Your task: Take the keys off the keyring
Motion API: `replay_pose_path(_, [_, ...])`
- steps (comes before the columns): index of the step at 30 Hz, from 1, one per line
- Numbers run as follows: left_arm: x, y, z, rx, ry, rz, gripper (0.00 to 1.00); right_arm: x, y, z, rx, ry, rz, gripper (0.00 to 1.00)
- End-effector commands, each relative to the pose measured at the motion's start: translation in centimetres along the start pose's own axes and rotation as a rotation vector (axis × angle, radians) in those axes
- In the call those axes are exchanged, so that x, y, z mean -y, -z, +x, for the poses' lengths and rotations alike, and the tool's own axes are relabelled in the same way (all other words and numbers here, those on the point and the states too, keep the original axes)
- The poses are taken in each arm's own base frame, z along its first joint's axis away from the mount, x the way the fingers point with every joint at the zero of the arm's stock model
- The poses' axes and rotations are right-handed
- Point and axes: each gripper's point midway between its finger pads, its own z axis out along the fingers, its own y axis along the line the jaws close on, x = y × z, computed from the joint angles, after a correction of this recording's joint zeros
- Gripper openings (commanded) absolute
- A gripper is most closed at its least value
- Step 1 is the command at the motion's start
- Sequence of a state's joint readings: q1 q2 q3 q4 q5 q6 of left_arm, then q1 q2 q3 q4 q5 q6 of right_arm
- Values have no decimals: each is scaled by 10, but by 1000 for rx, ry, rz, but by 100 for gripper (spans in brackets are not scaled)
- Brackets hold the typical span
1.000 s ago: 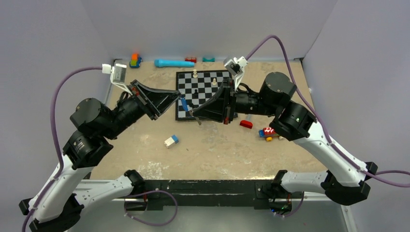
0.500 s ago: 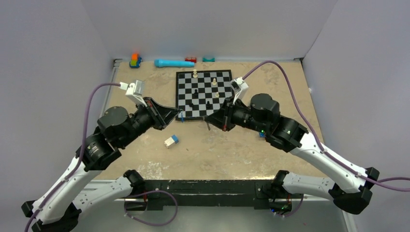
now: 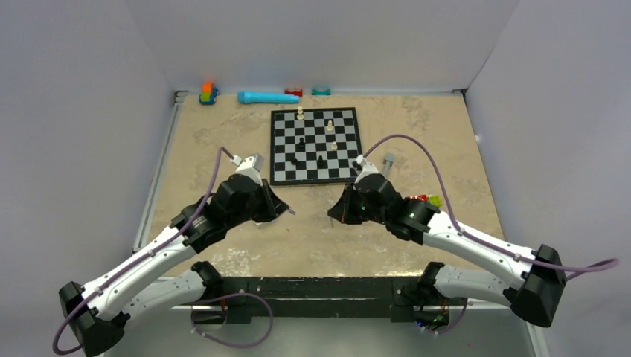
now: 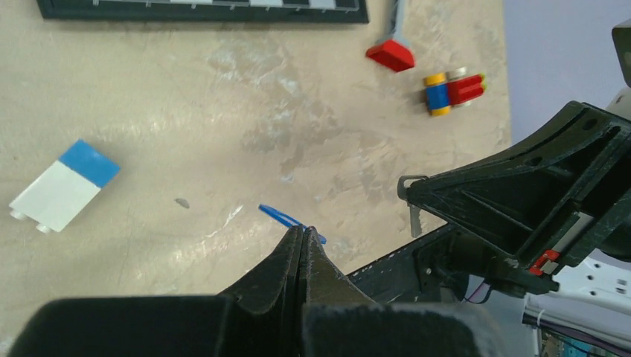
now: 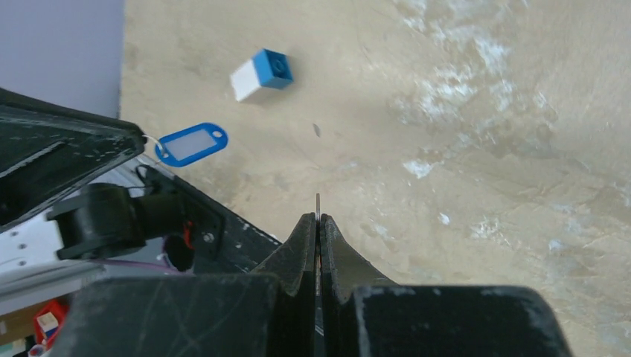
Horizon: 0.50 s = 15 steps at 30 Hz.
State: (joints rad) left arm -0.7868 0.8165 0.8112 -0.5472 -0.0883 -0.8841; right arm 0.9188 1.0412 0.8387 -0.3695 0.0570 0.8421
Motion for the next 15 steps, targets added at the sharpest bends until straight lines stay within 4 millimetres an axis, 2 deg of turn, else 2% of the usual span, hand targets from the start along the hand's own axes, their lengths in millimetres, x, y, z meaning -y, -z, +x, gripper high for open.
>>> replay_pose_path(1, [2,-20,19,-55,53,36,0,5,-27,17,-12,-84,-32,0])
replay_pose_path(6, [6,-46,47,-159,25,102,0,10,-56,36,-66,-78,-56,0])
replay_pose_path(15, [-26,-80,87,-271,20,20,0,31,-87,50,-123,-60,0,0])
